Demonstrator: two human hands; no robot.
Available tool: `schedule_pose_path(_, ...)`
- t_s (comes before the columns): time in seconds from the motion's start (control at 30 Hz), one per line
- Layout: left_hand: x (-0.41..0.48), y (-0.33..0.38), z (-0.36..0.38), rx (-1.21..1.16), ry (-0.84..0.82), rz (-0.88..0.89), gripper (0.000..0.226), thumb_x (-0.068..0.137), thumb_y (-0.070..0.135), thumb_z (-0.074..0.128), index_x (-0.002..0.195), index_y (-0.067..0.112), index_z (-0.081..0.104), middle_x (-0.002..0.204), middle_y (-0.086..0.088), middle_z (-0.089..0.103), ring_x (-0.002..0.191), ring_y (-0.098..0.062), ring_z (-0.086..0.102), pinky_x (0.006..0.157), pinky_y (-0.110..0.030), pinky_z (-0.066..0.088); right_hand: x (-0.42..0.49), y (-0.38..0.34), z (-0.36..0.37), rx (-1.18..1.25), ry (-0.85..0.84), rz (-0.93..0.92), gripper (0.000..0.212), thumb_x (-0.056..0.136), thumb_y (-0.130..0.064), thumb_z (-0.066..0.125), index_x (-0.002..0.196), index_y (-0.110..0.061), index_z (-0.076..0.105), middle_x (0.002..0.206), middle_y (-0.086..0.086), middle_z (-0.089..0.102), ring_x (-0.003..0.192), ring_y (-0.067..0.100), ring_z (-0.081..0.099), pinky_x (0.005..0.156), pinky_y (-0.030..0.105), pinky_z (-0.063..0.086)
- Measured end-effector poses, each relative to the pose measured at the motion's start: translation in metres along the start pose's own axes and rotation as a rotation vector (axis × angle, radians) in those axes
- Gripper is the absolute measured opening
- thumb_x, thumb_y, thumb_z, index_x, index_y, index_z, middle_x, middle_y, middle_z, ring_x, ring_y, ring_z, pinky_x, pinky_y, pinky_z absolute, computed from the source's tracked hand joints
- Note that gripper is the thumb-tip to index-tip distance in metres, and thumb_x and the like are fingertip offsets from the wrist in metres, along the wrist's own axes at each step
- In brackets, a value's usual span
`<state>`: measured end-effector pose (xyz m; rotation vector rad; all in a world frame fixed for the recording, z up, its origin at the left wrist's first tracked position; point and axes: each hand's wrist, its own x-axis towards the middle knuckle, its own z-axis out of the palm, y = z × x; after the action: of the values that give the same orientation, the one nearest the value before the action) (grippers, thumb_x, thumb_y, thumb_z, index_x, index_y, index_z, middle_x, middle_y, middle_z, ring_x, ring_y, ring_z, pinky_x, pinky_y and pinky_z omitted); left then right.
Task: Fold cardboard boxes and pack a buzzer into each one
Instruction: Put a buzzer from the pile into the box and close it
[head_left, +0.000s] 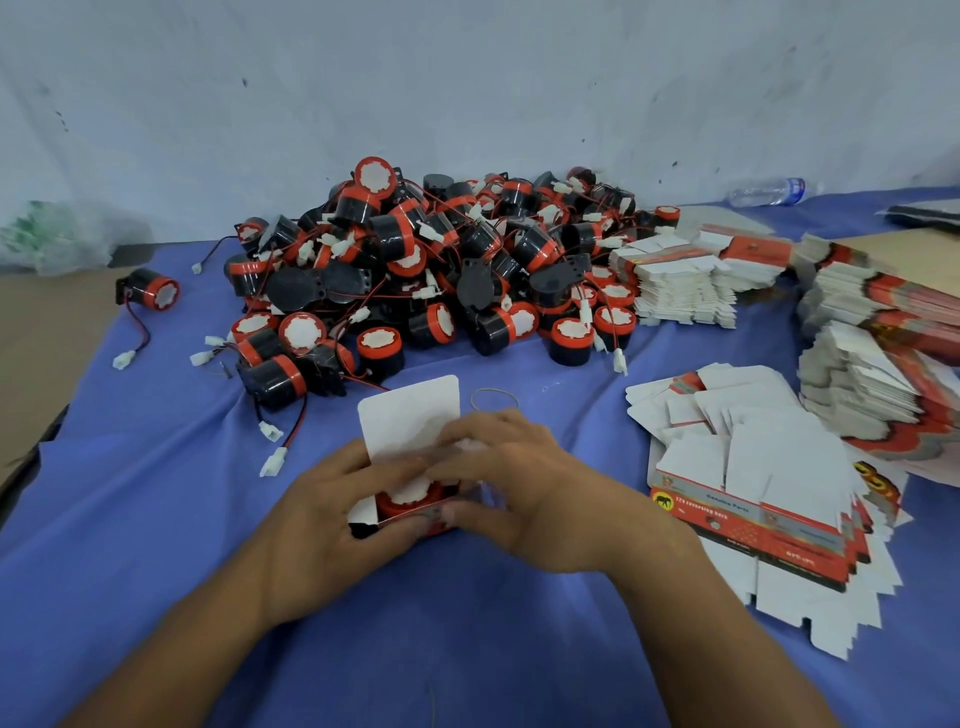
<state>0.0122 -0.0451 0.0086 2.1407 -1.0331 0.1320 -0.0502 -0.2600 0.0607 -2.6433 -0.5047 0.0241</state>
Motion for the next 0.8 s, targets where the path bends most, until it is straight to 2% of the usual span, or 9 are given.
schedule_pose_path(0.07,0.000,-0.001,0.000,0.007,0.018,-0.039,0.048,0.079,0.052,0.065,0.124,0.035,0.063,0.128,0.022,0.055,0.117,0.002,0.054,0.094,-0.009,0.041,-0.007,0.010,-0.010,0.062,0.050,0.096,0.034,0.099,-0.023,0.059,0.132,-0.031,0.057,0.134,-0.008,0.042,0.121,0.012,0.039,0.105,0.028,0.036)
schedule_pose_path(0.17,-0.002,-0.001,0.001,0.018,0.036,-0.078,0.050,0.075,0.053,0.066,0.121,0.034,0.063,0.126,0.021,0.056,0.114,0.006,0.053,0.094,-0.010,0.041,-0.020,0.024,-0.029,0.035,0.075,0.249,0.011,0.098,-0.022,0.059,0.107,-0.025,0.064,0.098,-0.008,0.060,0.087,0.008,0.056,0.079,0.027,0.049)
schedule_pose_path(0.23,-0.002,0.000,0.000,0.032,0.034,-0.085,0.051,0.074,0.053,0.066,0.121,0.032,0.064,0.125,0.019,0.057,0.113,0.004,0.054,0.094,-0.011,0.041,-0.024,0.024,-0.037,0.047,0.121,0.254,0.009,0.096,-0.023,0.061,0.089,-0.026,0.064,0.073,-0.010,0.062,0.067,0.001,0.056,0.060,0.015,0.043)
schedule_pose_path(0.3,-0.001,0.002,-0.001,0.059,0.027,-0.097,0.052,0.075,0.054,0.065,0.121,0.030,0.065,0.123,0.020,0.057,0.113,0.003,0.053,0.093,-0.011,0.041,-0.025,0.018,-0.042,0.129,0.156,0.229,0.012,0.094,-0.022,0.063,0.083,-0.025,0.066,0.066,-0.009,0.064,0.058,-0.001,0.055,0.055,0.013,0.042)
schedule_pose_path(0.43,-0.001,0.004,0.000,0.078,0.030,-0.108,0.050,0.075,0.045,0.069,0.122,0.029,0.065,0.125,0.021,0.055,0.117,-0.003,0.053,0.097,-0.016,0.042,-0.024,0.002,-0.045,0.417,0.090,0.134,0.009,0.091,-0.016,0.068,0.086,-0.023,0.070,0.073,-0.008,0.070,0.057,-0.003,0.057,0.055,0.013,0.045)
schedule_pose_path(0.53,-0.002,0.005,0.001,0.100,0.024,-0.076,0.049,0.076,0.040,0.078,0.121,0.027,0.066,0.125,0.020,0.056,0.116,-0.008,0.054,0.097,-0.026,0.046,-0.008,-0.003,-0.029,0.454,0.275,0.148,0.008,0.091,-0.018,0.070,0.085,-0.023,0.072,0.072,-0.010,0.069,0.061,-0.002,0.058,0.059,0.012,0.045)
schedule_pose_path(0.63,-0.002,0.004,0.002,0.138,0.010,-0.038,0.046,0.079,0.038,0.077,0.121,0.022,0.068,0.123,0.012,0.060,0.112,-0.013,0.057,0.092,-0.034,0.051,0.016,-0.010,-0.004,0.241,0.445,0.269,0.011,0.095,-0.018,0.063,0.091,-0.019,0.073,0.082,-0.009,0.069,0.074,0.006,0.059,0.066,0.014,0.046)
schedule_pose_path(0.73,0.000,0.007,0.000,0.115,0.005,-0.009,0.044,0.081,0.044,0.069,0.119,0.022,0.068,0.120,0.010,0.062,0.105,-0.013,0.059,0.087,-0.034,0.051,0.031,-0.019,0.015,-0.049,0.307,0.197,0.021,0.100,-0.021,0.053,0.097,-0.012,0.072,0.099,0.002,0.065,0.091,0.020,0.057,0.082,0.034,0.047)
schedule_pose_path(0.8,0.000,0.007,0.000,0.096,-0.006,0.031,0.044,0.083,0.048,0.066,0.119,0.023,0.068,0.122,0.010,0.061,0.108,-0.014,0.060,0.089,-0.033,0.051,0.034,-0.026,0.020,-0.142,0.204,0.169,0.026,0.103,-0.023,0.047,0.101,-0.011,0.069,0.107,0.007,0.060,0.097,0.026,0.057,0.084,0.039,0.046)
